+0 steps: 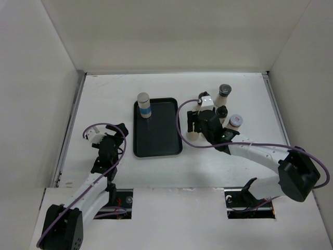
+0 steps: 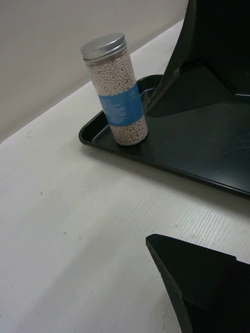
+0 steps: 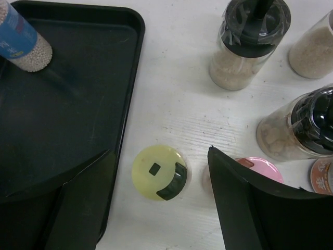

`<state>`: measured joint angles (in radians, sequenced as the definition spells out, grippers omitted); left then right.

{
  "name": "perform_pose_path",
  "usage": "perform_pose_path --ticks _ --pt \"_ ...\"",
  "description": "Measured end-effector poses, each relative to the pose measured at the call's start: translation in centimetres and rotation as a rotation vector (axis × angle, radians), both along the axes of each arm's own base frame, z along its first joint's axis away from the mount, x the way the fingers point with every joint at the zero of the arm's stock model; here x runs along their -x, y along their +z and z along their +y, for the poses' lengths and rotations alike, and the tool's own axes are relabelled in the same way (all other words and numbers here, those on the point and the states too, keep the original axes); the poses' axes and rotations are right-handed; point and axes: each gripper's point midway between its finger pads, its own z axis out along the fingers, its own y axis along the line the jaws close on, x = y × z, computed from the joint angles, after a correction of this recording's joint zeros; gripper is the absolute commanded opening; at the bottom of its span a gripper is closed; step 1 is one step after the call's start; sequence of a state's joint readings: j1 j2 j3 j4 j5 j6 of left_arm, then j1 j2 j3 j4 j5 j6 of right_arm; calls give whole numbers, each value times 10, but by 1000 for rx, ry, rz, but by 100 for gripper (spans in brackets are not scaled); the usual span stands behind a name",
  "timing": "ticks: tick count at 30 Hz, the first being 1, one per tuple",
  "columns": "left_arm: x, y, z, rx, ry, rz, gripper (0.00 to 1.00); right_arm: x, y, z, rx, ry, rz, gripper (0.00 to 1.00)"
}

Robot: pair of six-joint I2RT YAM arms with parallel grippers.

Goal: Organize the condiment bottles

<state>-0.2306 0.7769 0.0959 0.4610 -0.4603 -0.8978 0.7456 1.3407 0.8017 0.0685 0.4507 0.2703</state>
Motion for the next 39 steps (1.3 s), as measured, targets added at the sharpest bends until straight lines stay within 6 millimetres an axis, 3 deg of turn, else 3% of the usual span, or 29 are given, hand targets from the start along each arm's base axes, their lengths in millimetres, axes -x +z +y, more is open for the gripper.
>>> perform_pose_path --ticks 7,14,16,20,24,28,30,32,35,39 --pt "0 2 1 -1 4 -6 100 -1 -27 3 28 -5 60 74" --pt "0 2 1 -1 5 -7 100 -1 -39 5 35 -9 89 54" --pt "0 2 1 -1 5 -9 100 -4 -38 8 36 -8 90 47" --pt "0 7 1 4 7 -27 100 -7 -34 9 44 -13 92 46" --pt "0 9 2 6 8 -34 100 -11 -11 16 30 -12 51 46" --pt "-1 10 9 10 32 -37 100 -19 34 56 -34 46 -30 46" --pt "0 11 17 23 64 -44 100 -26 54 89 -77 88 -71 45" --pt "1 12 24 41 90 -53 100 -33 60 123 -104 131 -89 45" --pt "2 7 29 60 111 -46 100 -39 46 169 -101 197 -82 46" --pt "2 4 26 71 100 -35 100 -42 12 209 -57 265 -48 47"
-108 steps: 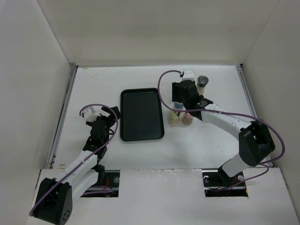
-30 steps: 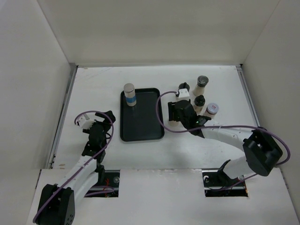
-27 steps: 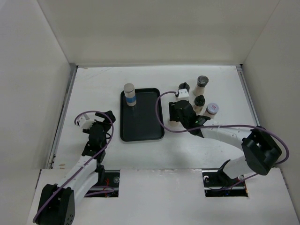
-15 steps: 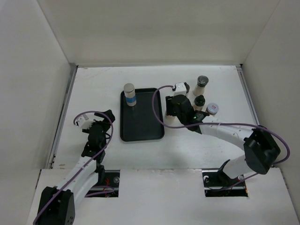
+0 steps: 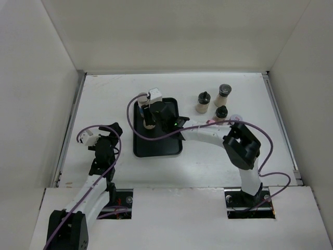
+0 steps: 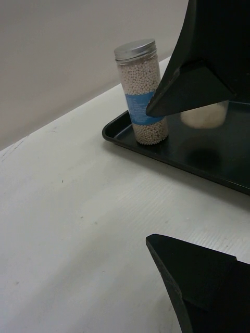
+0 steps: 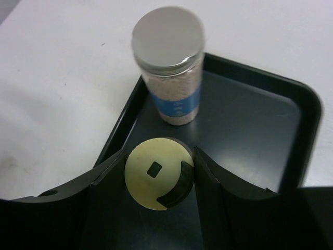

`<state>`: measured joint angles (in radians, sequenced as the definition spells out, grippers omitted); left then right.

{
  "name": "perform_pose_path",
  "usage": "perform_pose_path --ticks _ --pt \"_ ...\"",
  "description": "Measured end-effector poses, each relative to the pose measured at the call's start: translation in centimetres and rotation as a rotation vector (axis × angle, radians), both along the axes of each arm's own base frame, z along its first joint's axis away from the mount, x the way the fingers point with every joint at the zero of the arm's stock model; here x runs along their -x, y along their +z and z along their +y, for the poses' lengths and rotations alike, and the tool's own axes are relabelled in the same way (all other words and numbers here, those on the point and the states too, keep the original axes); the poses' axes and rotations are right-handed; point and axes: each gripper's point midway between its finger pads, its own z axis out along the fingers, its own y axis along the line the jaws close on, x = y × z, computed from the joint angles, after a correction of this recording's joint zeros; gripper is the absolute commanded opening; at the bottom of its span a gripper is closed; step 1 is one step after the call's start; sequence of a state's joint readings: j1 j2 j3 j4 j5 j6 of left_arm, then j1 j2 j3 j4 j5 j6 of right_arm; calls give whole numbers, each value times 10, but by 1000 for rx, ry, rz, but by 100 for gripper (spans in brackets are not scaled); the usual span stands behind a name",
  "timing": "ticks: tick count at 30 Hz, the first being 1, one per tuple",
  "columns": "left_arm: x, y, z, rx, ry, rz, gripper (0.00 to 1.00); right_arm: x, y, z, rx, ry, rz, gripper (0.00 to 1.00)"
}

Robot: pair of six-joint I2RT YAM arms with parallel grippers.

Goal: Organize the condiment bottles

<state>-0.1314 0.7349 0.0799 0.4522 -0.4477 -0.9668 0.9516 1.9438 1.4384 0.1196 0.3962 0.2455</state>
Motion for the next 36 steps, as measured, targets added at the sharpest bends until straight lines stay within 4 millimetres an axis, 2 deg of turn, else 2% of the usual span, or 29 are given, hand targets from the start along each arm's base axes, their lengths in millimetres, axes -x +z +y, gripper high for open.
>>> perform_pose_path --ticks 3,6,8,11,13,16,18,20,22,23,25,26,27,29,30,33,36 --pt "0 0 -1 5 -3 -1 100 -3 -21 16 25 25 18 48" --pt "0 0 -1 7 -6 -3 100 -2 -35 23 41 42 36 52" --pt "0 1 -1 8 -6 -6 100 -3 -40 26 43 44 38 60" --pt "0 0 -2 8 -7 -1 100 -2 -39 28 41 46 37 81" --pt "0 -1 -2 8 -7 1 100 -1 -39 29 41 51 35 87" --pt "0 0 -2 8 -7 0 100 7 -37 24 47 61 38 89" --pt "0 0 -2 8 -8 0 100 18 -30 10 48 64 37 82" --pt "0 -1 -2 8 -9 1 100 31 -14 -12 33 61 26 69" --pt "0 0 -2 8 -9 0 100 42 10 -43 -2 37 0 44" --pt "0 0 -2 8 -10 0 100 44 24 -63 -28 10 -17 38" --pt "0 -1 -3 8 -12 1 100 42 49 -113 -86 -89 -58 37" --pt "0 -1 -3 8 -15 2 100 39 57 -138 -107 -147 -76 40" --pt "0 -1 -4 9 -19 2 100 37 61 -165 -124 -213 -89 48" --pt "0 0 -5 9 -21 -1 100 33 58 -218 -135 -355 -96 73" --pt "0 1 -5 9 -22 -4 100 34 51 -240 -125 -416 -88 82" --pt "0 0 -5 9 -23 -1 100 41 19 -280 -70 -523 -30 90" --pt "0 -4 -6 7 -23 12 100 46 -12 -295 -9 -559 44 91"
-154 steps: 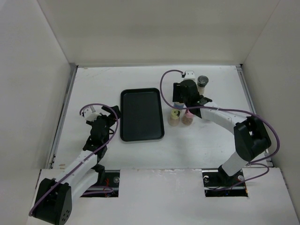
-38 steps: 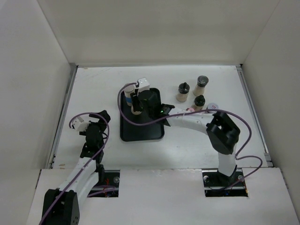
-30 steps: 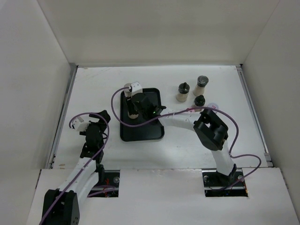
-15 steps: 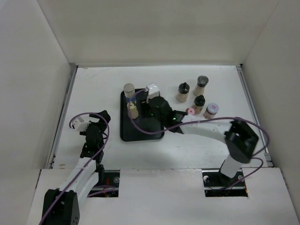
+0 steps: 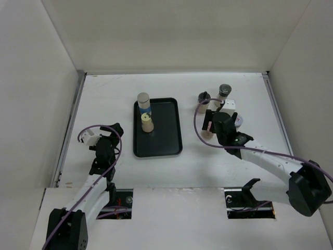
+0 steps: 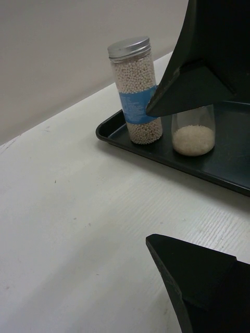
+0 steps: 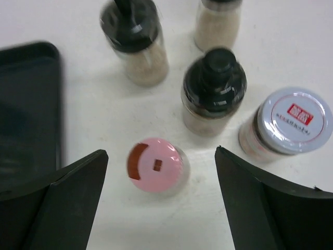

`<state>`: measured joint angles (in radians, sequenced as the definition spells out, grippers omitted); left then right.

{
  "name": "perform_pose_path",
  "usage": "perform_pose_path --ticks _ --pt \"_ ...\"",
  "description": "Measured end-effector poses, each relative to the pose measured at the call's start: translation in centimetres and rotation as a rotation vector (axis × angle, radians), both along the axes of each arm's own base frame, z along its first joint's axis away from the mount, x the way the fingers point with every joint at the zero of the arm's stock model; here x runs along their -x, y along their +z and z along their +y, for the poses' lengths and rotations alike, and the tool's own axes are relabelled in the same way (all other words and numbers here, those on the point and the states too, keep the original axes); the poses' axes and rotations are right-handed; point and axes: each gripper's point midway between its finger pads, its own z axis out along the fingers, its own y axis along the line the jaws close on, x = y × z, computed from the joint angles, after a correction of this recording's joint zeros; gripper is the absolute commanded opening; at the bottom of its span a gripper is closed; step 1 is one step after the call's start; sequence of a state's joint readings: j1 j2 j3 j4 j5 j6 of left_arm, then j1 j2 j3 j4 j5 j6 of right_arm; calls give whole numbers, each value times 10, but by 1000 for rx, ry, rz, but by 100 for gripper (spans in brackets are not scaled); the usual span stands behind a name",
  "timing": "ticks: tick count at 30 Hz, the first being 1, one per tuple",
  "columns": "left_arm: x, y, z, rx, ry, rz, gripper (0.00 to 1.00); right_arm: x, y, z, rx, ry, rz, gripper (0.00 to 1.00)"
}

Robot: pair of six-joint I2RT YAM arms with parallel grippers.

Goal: Organize the condiment bottles

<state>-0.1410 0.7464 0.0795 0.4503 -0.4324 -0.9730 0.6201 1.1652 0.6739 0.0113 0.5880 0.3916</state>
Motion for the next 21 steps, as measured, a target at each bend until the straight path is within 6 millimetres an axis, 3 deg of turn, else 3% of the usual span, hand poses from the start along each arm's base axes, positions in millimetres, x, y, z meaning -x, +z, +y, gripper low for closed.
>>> perform_pose_path --ticks 6,11,13,17,21 --pt "0 -3 0 -2 0 10 100 -4 -41 5 59 9 114 86" --pt "0 -1 0 -2 0 4 100 -13 -56 12 89 13 153 56" --pt "0 -2 -1 -2 -4 6 100 -17 -56 13 95 7 148 47" --pt "0 -1 -1 -2 -5 5 100 -16 -46 21 130 19 112 43" --pt "0 -2 -2 -3 -7 7 100 0 -18 64 110 142 45 43"
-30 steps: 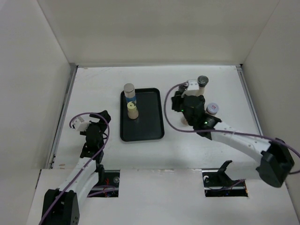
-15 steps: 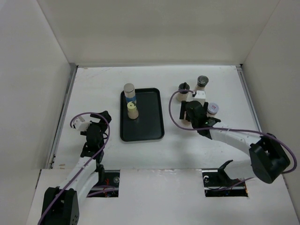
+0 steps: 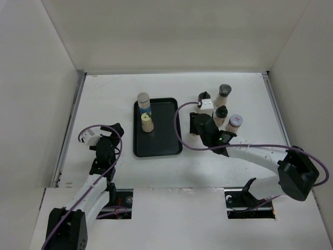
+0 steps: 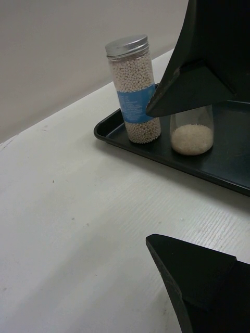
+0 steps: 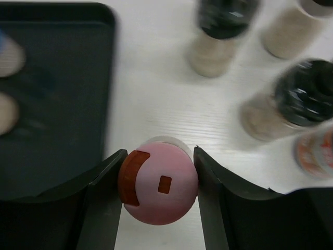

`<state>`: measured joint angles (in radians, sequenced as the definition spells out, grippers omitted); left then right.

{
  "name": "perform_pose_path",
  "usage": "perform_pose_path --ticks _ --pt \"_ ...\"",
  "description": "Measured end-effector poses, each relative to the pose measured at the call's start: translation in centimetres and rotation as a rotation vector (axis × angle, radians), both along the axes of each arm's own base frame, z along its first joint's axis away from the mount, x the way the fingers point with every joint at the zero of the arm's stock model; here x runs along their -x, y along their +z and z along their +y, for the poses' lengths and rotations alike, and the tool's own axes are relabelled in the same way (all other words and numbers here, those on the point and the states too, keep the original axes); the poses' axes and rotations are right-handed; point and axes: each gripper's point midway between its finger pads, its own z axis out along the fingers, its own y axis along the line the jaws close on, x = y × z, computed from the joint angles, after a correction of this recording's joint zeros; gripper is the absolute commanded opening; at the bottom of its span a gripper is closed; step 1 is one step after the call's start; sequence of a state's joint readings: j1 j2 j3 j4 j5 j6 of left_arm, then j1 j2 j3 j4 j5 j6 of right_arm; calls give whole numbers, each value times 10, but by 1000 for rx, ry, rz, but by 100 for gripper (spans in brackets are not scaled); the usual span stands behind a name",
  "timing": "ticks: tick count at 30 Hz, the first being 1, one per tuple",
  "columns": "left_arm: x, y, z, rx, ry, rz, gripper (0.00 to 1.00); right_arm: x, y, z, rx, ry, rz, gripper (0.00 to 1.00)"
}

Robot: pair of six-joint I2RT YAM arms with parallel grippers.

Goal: Organize the condiment bottles

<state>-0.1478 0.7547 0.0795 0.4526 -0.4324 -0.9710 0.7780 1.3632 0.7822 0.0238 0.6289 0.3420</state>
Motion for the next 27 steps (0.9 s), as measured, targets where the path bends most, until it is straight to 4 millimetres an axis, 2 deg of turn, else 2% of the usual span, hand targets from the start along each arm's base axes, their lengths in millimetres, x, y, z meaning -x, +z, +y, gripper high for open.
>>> perform_pose_path --ticks 4,7,10,13,16,21,24,27 --pt "0 -1 -1 -2 -5 3 100 15 40 74 -102 177 -56 44" --pt "0 -2 -1 -3 -4 9 100 21 56 135 -172 295 -80 45" --pt "0 4 0 -2 -2 -14 100 29 44 188 -187 397 -56 46" --pt "0 9 1 -1 3 -33 100 39 17 222 -154 469 -11 47" --pt "0 9 1 -1 2 -33 100 49 -9 240 -120 512 28 50" --pt "0 9 1 -1 1 -32 100 56 -35 250 -89 538 70 73" --pt "0 9 1 -1 2 -33 100 58 -39 251 -82 544 78 90" --pt "0 9 1 -1 2 -31 100 58 -29 249 -98 553 66 95"
